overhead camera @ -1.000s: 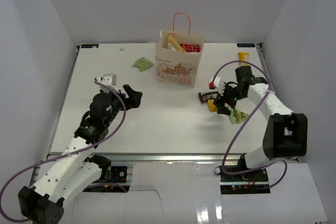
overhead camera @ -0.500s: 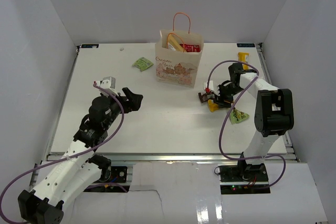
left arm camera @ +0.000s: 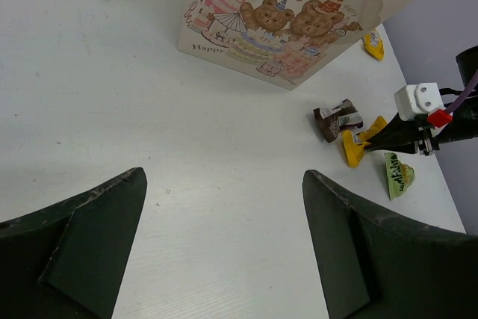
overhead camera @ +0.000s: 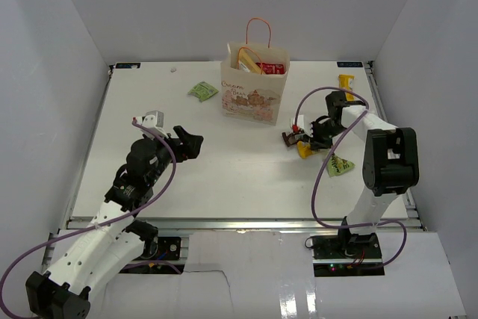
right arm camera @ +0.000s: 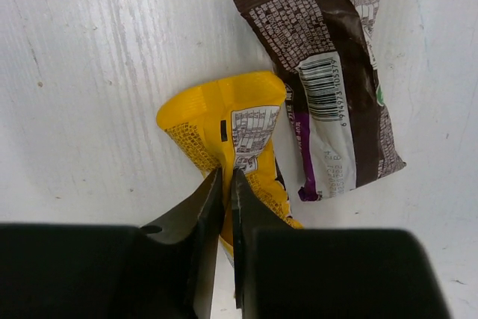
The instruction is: Place the snacks into the paper bag
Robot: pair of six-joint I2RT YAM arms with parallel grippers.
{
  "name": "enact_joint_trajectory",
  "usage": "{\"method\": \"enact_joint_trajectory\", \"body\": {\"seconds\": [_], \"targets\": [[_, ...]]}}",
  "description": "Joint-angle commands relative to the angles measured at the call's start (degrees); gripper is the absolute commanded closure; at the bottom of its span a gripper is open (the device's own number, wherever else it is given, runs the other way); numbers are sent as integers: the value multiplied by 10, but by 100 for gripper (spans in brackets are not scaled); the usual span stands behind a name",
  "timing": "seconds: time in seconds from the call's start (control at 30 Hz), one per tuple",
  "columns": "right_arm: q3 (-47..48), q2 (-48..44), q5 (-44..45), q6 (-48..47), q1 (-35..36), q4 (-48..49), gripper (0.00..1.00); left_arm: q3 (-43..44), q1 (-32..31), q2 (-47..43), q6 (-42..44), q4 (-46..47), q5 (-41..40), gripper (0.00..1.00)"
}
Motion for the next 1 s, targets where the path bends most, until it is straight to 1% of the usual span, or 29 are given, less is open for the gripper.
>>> {"method": "enact_joint_trajectory", "body": {"seconds": [0.0, 0.07, 0.13, 0.17, 0.23, 0.27, 0.37, 0.4, 0.43, 0.47, 0.53, 0.57, 0.6, 0.63, 0.67, 0.7, 0.77, 0.83, 0.87, 0.93, 0.97], "targets": [[-16, -28, -33, 33, -4, -20, 88, -5, 2, -6, -1, 12, 1, 4], [-4, -52, -70, 43, -10, -41, 92, -4, 2, -7, -1, 9, -1, 4], [7, -82, -103, 49, -13, -70, 92, -4, 2, -12, -1, 9, -2, 4], [13, -93, -135, 54, -16, -77, 92, -7, 2, -14, -1, 10, -4, 4], [42, -124, -166, 76, -16, -85, 92, -10, 2, -19, -4, 17, -5, 4], [55, -131, -196, 89, -16, -87, 92, -14, 2, -21, -6, 21, -5, 4], [132, -143, -260, 156, -16, -79, 92, -16, 2, -22, -7, 34, -4, 4], [155, -143, -275, 179, -16, -72, 92, -16, 2, -21, -7, 37, -2, 4], [197, -142, -288, 239, -15, -59, 92, -15, 2, -18, -7, 38, -1, 4], [213, -144, -309, 276, -14, -7, 92, -13, 2, -14, -7, 39, -1, 4], [237, -149, -317, 355, -11, 67, 92, -10, 2, -11, -4, 42, 3, 4], [255, -149, -313, 437, -3, 107, 92, -10, 2, -8, -4, 45, 4, 4], [266, -147, -306, 479, 1, 187, 92, -10, 2, -7, -4, 48, 5, 4], [278, -137, -298, 521, 8, 226, 92, -9, 2, -7, -3, 49, 6, 4], [304, -130, -278, 593, 21, 260, 92, -8, 2, -6, -3, 52, 6, 4], [322, -120, -259, 622, 30, 308, 92, -8, 2, -4, -3, 55, 7, 4], [377, -84, -200, 692, 57, 343, 92, -5, 2, -2, -4, 55, 10, 4], [417, -41, -153, 729, 76, 369, 92, -3, 2, -1, -6, 53, 13, 4], [455, -26, -116, 758, 92, 373, 92, -1, 2, -3, -8, 49, 13, 4], [481, 12, -57, 792, 112, 393, 92, -1, 2, -10, -11, 46, 11, 4], [489, 22, -44, 807, 118, 403, 92, 0, 2, -14, -15, 40, 6, 4]]}}
